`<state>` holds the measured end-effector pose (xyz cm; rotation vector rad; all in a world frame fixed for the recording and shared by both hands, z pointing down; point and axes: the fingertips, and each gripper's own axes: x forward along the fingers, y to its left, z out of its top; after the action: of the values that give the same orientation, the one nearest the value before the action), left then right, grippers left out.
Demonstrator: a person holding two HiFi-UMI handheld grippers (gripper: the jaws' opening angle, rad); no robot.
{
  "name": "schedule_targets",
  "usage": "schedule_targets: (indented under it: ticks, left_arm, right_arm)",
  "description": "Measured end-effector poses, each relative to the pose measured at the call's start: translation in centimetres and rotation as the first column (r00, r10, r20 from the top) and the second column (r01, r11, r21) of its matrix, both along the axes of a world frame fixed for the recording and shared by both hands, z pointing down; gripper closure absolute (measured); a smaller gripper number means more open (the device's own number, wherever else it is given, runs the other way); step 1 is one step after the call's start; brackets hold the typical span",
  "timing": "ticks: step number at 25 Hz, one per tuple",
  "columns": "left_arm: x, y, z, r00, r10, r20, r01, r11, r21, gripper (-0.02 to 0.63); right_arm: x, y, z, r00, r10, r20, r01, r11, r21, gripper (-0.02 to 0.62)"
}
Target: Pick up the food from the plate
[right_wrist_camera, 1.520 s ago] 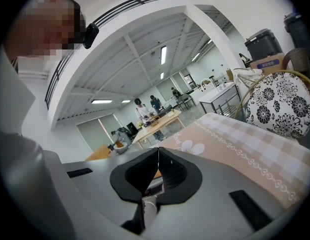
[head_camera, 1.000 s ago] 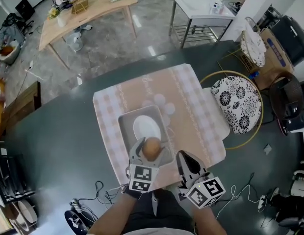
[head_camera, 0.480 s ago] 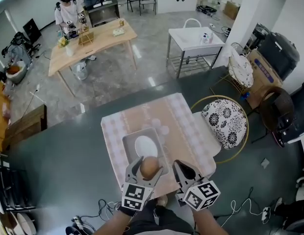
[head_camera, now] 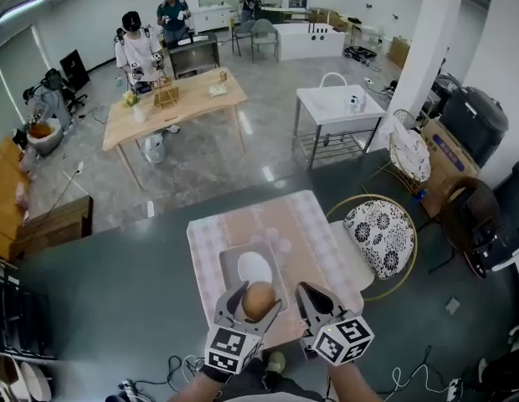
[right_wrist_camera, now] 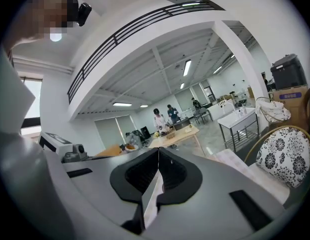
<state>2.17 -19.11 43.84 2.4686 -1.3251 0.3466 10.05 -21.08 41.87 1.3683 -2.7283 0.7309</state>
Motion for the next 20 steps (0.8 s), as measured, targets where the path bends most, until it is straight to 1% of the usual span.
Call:
schedule_targets:
  ticks: [4, 9, 12, 17, 20]
  left_arm:
    - [0.2, 0.9, -2.9, 1.000, 0.002, -0.028, -0.001, 0.999, 0.032, 0.279]
    - [0.4, 2.3, -6.1, 0.999, 0.017, -0.040, -0.014, 0.998, 0.061, 0.279]
    - [0.3, 3.0, -8.4, 0.998, 0.029, -0.057, -0.024, 0.995, 0.096, 0.279]
    - [-0.2, 3.0, -12.1, 0.993, 0.047, -0.111, -0.030, 0.988, 0.149, 0.279]
    - [-0.4, 3.1, -13.4, 0.991, 0.052, -0.126, -0.030, 0.985, 0.169, 0.279]
  right_arm:
    - [0.0, 0.7, -2.4, 1.000, -0.011, 0.014, 0.010, 0.999, 0.039, 0.578]
    - [-0.5, 1.5, -5.0, 1.000, -0.026, 0.011, 0.025, 0.997, 0.079, 0.578]
    - [-0.7, 1.8, -6.7, 1.000, -0.028, 0.011, 0.027, 0.993, 0.112, 0.578]
    - [-0.9, 1.9, -9.2, 1.000, -0.022, 0.010, 0.020, 0.986, 0.163, 0.578]
    - [-1.0, 2.0, -10.1, 1.000, -0.016, 0.010, 0.014, 0.983, 0.181, 0.578]
